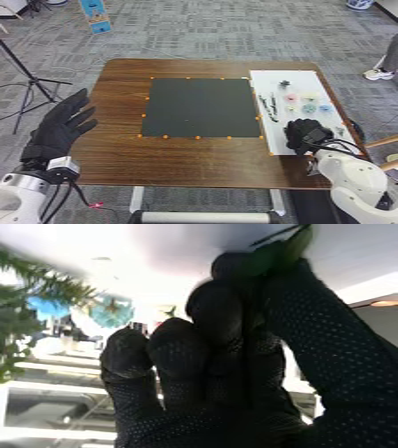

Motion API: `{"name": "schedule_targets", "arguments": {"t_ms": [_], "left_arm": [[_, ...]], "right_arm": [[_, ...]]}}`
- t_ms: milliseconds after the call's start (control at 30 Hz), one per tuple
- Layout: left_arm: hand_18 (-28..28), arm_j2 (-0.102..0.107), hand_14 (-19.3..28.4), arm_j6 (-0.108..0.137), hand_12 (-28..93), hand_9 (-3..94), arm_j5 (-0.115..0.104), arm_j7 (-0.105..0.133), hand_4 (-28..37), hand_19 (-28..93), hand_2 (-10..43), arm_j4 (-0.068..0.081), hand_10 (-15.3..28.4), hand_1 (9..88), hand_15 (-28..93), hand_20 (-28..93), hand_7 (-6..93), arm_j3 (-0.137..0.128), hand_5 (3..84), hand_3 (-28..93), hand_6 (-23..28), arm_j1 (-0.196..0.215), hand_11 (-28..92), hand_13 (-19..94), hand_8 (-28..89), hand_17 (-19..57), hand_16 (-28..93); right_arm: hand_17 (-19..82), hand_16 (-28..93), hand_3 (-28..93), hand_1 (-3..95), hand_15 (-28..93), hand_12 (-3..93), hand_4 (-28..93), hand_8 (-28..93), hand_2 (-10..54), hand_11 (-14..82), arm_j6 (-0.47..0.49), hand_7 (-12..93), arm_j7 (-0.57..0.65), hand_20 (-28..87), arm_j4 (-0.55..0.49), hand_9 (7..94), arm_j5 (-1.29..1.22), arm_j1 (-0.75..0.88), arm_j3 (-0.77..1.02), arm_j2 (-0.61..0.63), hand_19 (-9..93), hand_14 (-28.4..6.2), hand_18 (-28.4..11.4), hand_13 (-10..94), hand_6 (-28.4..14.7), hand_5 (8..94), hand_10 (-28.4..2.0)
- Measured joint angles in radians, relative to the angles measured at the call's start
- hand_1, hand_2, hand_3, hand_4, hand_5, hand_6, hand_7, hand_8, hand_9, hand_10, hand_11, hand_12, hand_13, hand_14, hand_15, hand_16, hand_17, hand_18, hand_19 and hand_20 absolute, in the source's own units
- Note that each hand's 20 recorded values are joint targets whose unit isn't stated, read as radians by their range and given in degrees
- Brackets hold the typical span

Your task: Arrange flowers

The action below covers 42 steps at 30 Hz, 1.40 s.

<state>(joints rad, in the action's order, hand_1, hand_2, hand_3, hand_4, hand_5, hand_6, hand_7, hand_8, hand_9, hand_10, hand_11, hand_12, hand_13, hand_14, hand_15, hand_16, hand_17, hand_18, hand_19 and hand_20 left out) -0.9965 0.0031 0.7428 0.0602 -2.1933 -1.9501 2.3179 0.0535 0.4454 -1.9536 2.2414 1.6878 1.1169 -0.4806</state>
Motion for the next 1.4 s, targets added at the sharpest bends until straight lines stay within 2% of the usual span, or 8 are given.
{"name": "schedule_targets", "arguments": {"t_ms": [133,333,567,733,867,1000,1233,1400], "left_arm": [[18.4,-0.001,12.2,0.001,18,16.0,0.000,0.000,-28.3,38,-9.5,0.000,7.8,28.6,12,7,17.8,0.000,21.3,60,1.4,0.000,12,14,-10,-10.9,4],[18.4,-0.001,12.2,0.004,19,16.0,-0.001,0.001,-28.3,38,-9.5,0.000,7.8,28.6,12,7,17.7,-0.001,21.3,60,1.4,0.000,12,14,-10,-10.9,4],[18.4,-0.001,12.2,0.005,18,16.1,-0.001,0.003,-28.3,38,-9.5,-0.001,7.8,28.6,12,7,18.0,-0.004,21.3,60,1.4,0.000,12,14,-10,-10.9,4],[18.4,-0.001,12.1,0.006,19,16.1,-0.001,0.004,-28.3,38,-9.5,-0.004,7.7,28.6,12,7,17.8,-0.013,21.3,60,1.4,0.007,12,14,-10,-10.9,4],[18.4,-0.007,11.9,0.013,19,16.1,0.000,0.013,-28.3,37,-9.5,-0.017,7.7,28.1,12,7,17.9,-0.038,21.4,61,1.4,0.026,12,14,-10,-11.0,4],[18.4,-0.022,11.8,0.018,19,16.1,0.001,0.030,-28.3,37,-9.5,-0.028,7.6,28.0,12,7,18.1,-0.057,21.4,61,1.4,0.046,12,14,-10,-10.9,4],[19.2,-0.037,11.7,0.000,19,16.5,0.000,0.057,-28.3,37,-9.5,-0.030,7.4,28.1,11,7,18.5,-0.053,21.6,59,1.3,0.049,12,15,-10,-10.8,4],[19.6,-0.040,11.8,-0.033,18,16.7,-0.039,0.089,-28.3,36,-9.5,-0.031,7.5,27.7,11,7,18.6,-0.079,22.0,59,1.2,0.058,12,15,-10,-10.8,4]], "right_arm": [[37,50,84,36.8,82,61.3,-2,31,-9.5,55.1,-0.034,60,-0.011,64,0.011,76.4,-0.013,0.001,-0.007,-0.003,93,-12.4,-22.3,66,-1.5,66.5,-10.9],[38,50,85,36.3,82,60.8,0,32,-9.5,55.7,-0.172,59,-0.034,65,0.043,77.6,-0.010,0.001,-0.043,-0.003,93,-12.4,-22.5,67,-2.1,67.2,-10.9],[39,50,85,36.0,82,61.1,0,33,-9.5,55.3,-0.180,59,-0.024,65,0.033,78.2,0.006,-0.027,-0.046,-0.015,93,-12.2,-22.3,68,-2.1,67.5,-10.7],[40,49,85,36.0,82,61.0,0,33,-9.5,54.9,-0.211,58,0.019,65,0.025,78.5,0.005,-0.127,-0.096,-0.033,93,-12.0,-22.1,68,-2.1,67.8,-10.4],[40,49,84,36.1,82,61.0,0,33,-9.5,54.6,-0.259,57,0.047,66,0.045,78.7,-0.011,-0.279,-0.229,-0.062,93,-11.9,-22.0,68,-2.1,68.0,-10.2],[40,49,84,36.8,82,61.1,0,33,-9.5,54.3,-0.259,56,0.049,66,0.119,78.6,-0.072,-0.442,-0.366,-0.152,93,-11.9,-22.1,69,-2.2,68.3,-10.0],[40,49,83,37.0,82,60.6,0,33,-9.5,53.8,-0.230,55,0.036,66,0.282,79.0,-0.214,-0.594,-0.440,-0.403,93,-12.0,-22.3,69,-2.4,68.7,-10.2],[41,48,83,37.1,82,60.8,0,33,-9.5,53.6,-0.194,55,0.049,66,0.377,79.1,-0.125,-0.679,-0.531,-0.550,93,-12.0,-22.1,69,-2.3,68.8,-10.2]]}}
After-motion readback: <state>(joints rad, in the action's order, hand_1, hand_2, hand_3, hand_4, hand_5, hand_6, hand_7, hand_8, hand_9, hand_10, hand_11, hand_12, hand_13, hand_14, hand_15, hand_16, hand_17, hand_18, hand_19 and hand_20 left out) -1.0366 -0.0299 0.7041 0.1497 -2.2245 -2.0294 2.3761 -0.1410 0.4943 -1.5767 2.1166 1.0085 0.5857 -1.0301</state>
